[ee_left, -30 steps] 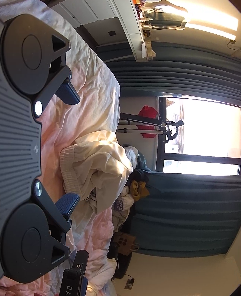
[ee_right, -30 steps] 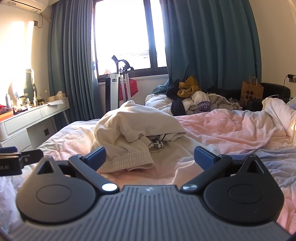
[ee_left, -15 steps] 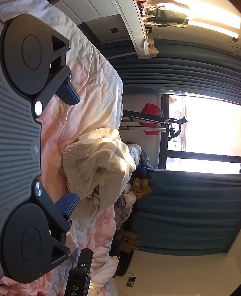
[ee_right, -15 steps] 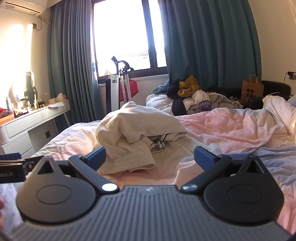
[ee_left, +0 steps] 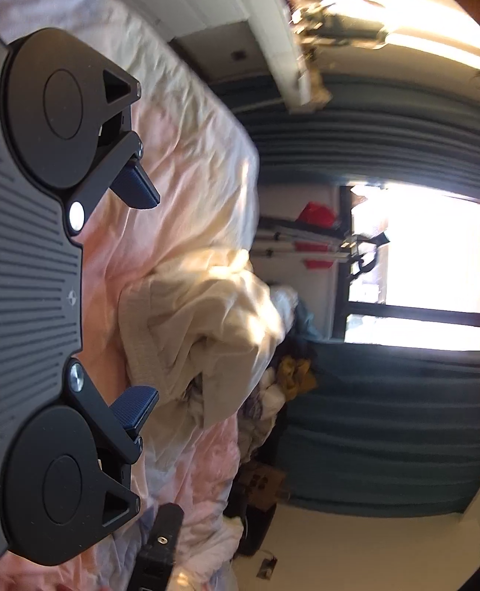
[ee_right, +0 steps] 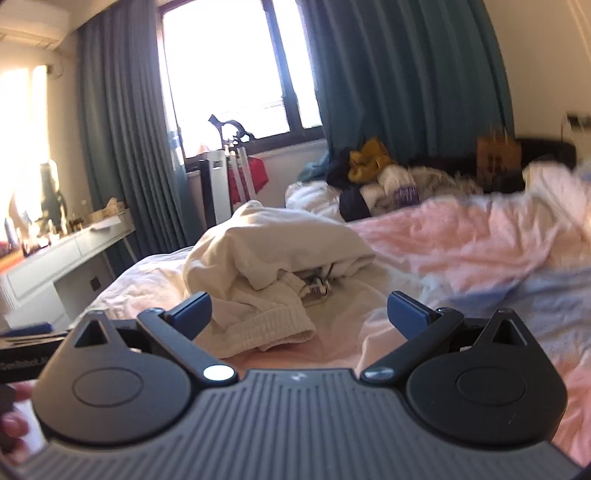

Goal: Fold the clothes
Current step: 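Move both grippers toward the cream sweatpants on the bed, then grasp the ribbed cuff of the cream sweatpants with the left gripper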

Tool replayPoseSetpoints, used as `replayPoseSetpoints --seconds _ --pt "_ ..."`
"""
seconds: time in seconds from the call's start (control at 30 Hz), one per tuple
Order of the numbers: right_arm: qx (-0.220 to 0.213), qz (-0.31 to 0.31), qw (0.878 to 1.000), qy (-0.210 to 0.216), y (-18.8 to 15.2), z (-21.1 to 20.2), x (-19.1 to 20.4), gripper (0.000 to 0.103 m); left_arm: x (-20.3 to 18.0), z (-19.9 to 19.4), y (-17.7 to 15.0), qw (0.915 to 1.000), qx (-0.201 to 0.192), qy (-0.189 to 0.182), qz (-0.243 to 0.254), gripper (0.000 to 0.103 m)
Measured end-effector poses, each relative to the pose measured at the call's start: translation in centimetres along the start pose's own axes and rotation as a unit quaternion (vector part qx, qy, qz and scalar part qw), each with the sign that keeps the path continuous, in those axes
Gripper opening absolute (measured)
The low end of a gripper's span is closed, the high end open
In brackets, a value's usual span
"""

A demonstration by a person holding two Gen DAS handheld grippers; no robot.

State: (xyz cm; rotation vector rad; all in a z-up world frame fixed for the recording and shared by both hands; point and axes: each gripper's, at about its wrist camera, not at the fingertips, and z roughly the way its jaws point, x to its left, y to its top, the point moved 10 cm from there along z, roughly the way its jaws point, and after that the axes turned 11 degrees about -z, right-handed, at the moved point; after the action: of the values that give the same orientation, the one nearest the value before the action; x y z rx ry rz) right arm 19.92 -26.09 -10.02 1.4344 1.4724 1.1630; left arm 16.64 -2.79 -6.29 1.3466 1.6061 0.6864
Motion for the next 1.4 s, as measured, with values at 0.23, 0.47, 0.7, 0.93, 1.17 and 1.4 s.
replayPoseSetpoints --seconds 0.23,0.47,0.7,0.93,1.17,1.4 --pt "0.039 0.090 0.995 0.012 -2.1 1.9 -2.9 0.103 -0.6 10.0 0.5 0.9985 0.053 0.012 -0.011 0.102" --pt "0.040 0.120 0.992 0.023 -3.0 4.0 -4.3 0.103 2.6 18.7 -1.3 0.9936 0.096 0.052 -0.027 0.095" --pt "0.017 0.101 0.993 0.057 -2.8 5.9 -3.0 0.103 4.3 22.3 -1.6 0.9885 0.120 0.005 -0.092 0.055" --pt "-0.008 0.056 0.996 0.075 -2.1 5.9 -1.3 0.103 3.5 19.1 1.4 0.9937 0.079 -0.016 -0.078 0.019" --pt "-0.016 0.053 0.995 0.079 -1.7 5.0 -0.9 0.103 2.2 9.9 6.5 0.9937 0.020 -0.096 -0.054 0.017" --pt "0.016 0.082 0.990 0.114 -1.8 3.7 0.4 0.103 3.6 1.6 7.9 0.9866 -0.002 -0.155 -0.050 0.018"
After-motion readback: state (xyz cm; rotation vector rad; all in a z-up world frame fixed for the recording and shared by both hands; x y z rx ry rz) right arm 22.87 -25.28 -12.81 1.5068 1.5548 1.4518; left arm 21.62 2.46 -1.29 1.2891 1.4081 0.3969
